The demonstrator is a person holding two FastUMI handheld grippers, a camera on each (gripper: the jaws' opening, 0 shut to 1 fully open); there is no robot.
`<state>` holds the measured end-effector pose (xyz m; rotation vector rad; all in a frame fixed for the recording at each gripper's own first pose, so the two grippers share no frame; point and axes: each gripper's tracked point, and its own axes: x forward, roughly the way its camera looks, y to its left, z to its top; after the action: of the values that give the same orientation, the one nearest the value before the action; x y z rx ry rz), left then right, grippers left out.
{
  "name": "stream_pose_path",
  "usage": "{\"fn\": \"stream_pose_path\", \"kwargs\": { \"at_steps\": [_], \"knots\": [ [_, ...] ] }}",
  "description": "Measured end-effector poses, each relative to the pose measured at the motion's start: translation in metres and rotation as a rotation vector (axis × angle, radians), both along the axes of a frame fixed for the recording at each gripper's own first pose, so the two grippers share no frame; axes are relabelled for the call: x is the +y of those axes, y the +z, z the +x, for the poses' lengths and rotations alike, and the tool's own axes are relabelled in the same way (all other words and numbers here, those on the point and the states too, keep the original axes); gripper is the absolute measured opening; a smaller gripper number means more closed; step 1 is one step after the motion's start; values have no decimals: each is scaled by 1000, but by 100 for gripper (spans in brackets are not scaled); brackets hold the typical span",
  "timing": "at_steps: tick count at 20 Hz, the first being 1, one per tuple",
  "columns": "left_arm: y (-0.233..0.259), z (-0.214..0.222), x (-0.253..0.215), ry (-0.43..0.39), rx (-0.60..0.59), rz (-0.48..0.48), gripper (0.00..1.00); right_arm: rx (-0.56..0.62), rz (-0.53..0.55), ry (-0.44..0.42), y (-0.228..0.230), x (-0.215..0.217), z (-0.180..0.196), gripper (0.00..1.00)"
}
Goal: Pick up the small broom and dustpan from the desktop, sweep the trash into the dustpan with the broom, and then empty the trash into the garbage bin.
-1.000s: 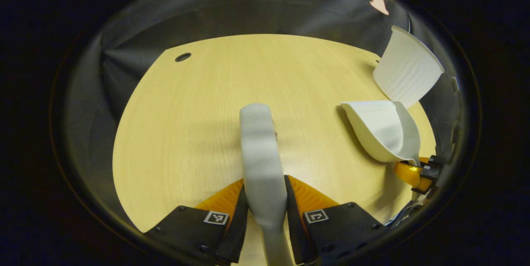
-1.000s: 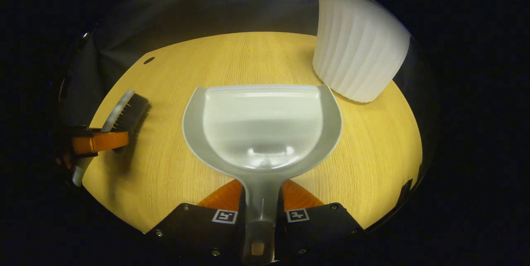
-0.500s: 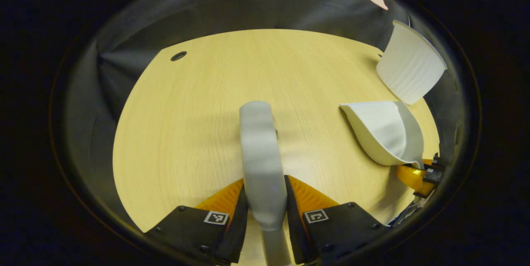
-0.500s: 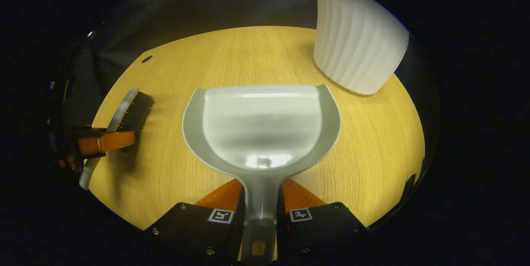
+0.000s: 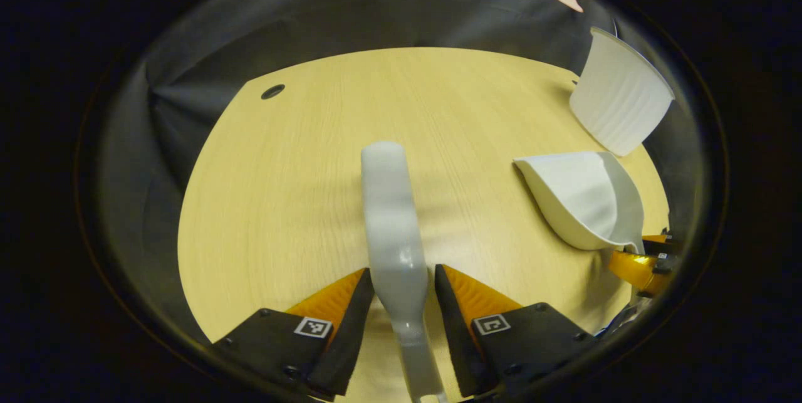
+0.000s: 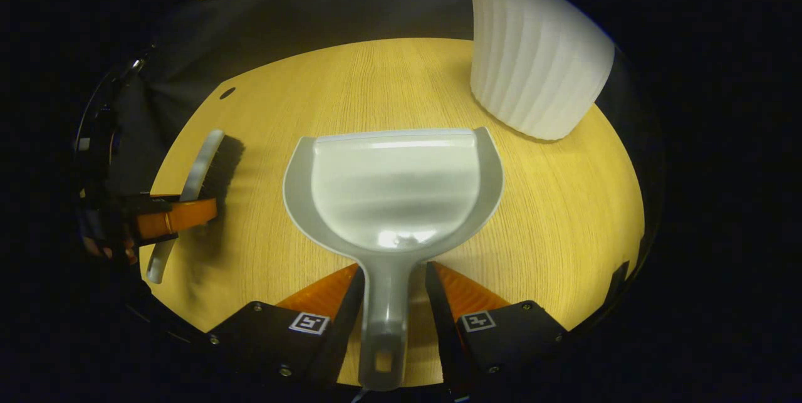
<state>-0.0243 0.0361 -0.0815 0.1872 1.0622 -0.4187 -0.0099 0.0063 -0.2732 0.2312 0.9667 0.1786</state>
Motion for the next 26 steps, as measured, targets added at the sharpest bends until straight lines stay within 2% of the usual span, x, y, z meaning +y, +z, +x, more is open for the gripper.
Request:
{"fn": "stream_pose_path", "kwargs": {
  "at_steps": [1,2,3,4,5,6,10,14,15,17,19,23,26],
  "knots": [
    [2,-1,-2,-1,-7,-8,71,-3,8,0,2,0,-1,64],
    [5,-3,-4,3,-14,-13,81,-6,17,1,8,-1,-2,75],
    [8,-4,-6,5,-25,-22,83,-11,23,0,11,-2,-3,80],
    [13,-4,-6,9,-39,-27,97,-16,28,2,16,-5,-5,89],
    [17,-4,-6,12,-60,-37,100,-25,28,1,20,-9,-5,94],
    [24,-3,-6,16,-89,-44,96,-41,28,1,26,-12,-4,99],
    [62,5,-8,38,-252,-90,98,-170,24,-19,67,-32,2,100],
    [124,17,-14,116,-469,-195,98,-413,-45,-22,111,-60,21,99],
    [144,16,-17,128,-527,-220,94,-477,-62,-22,123,-67,24,99],
    [176,15,-22,144,-639,-249,100,-600,-88,-13,145,-76,31,99],
    [202,7,-27,166,-732,-277,98,-716,-101,-2,161,-87,32,99],
    [257,-15,-35,220,-874,-324,100,-899,-104,25,182,-95,27,99],
    [280,-26,-36,234,-927,-335,100,-991,-104,-14,200,-96,27,99]
  ]
}}
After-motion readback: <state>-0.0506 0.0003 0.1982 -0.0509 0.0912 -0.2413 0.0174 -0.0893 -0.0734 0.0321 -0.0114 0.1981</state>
